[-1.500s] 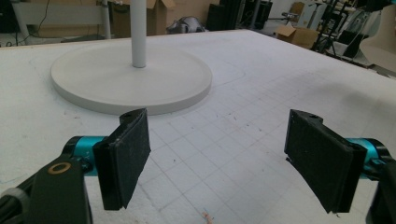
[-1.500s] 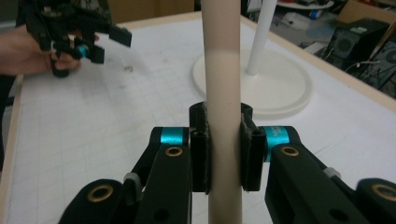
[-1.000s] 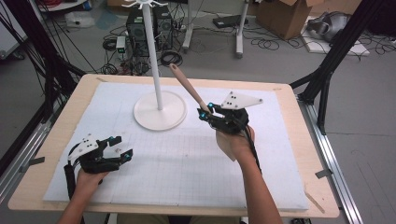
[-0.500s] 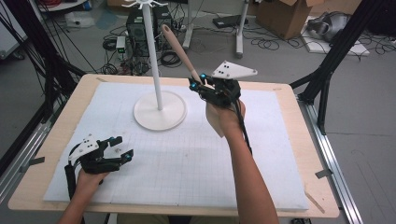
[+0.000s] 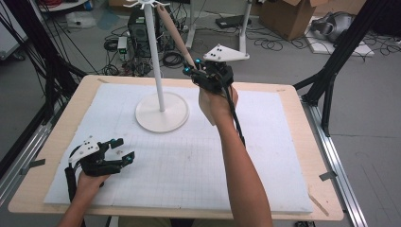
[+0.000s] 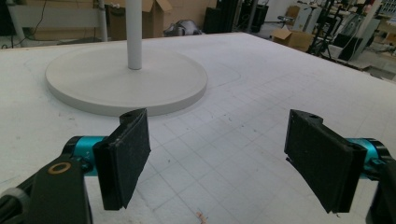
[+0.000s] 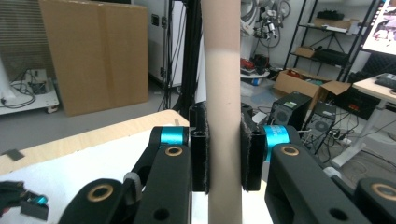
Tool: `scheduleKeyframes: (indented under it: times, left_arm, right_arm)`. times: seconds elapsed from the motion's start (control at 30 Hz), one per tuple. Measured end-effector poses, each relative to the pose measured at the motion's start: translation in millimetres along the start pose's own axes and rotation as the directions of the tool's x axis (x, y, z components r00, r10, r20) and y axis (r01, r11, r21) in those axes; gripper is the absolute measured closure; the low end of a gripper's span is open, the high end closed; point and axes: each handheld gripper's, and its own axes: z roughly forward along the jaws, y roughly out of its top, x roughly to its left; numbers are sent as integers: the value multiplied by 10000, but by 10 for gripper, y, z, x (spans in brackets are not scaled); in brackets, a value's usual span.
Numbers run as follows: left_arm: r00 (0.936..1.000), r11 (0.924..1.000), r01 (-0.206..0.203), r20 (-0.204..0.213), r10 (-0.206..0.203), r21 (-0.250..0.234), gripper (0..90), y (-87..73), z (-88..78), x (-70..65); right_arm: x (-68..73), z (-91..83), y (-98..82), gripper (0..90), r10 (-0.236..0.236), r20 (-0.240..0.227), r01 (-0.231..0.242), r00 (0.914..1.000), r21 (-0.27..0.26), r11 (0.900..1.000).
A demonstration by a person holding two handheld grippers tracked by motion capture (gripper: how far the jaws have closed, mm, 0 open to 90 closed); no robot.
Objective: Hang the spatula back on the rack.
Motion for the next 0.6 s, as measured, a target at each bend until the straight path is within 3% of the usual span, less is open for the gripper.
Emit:
scheduleKeyframes:
  times: [0.37, 0.6]
  left_arm:
    - [10000, 10000, -1, -15, 1, -20, 227, -2, -11, 13]
    - [10000, 10000, 28, -48, -28, -6, 227, 0, -36, 29]
  right_arm:
    - [4, 102, 112, 783, -46, 68, 45, 10000, 133, 9999]
    - [-18, 179, 101, 783, 12, 176, -21, 9998, 529, 9986]
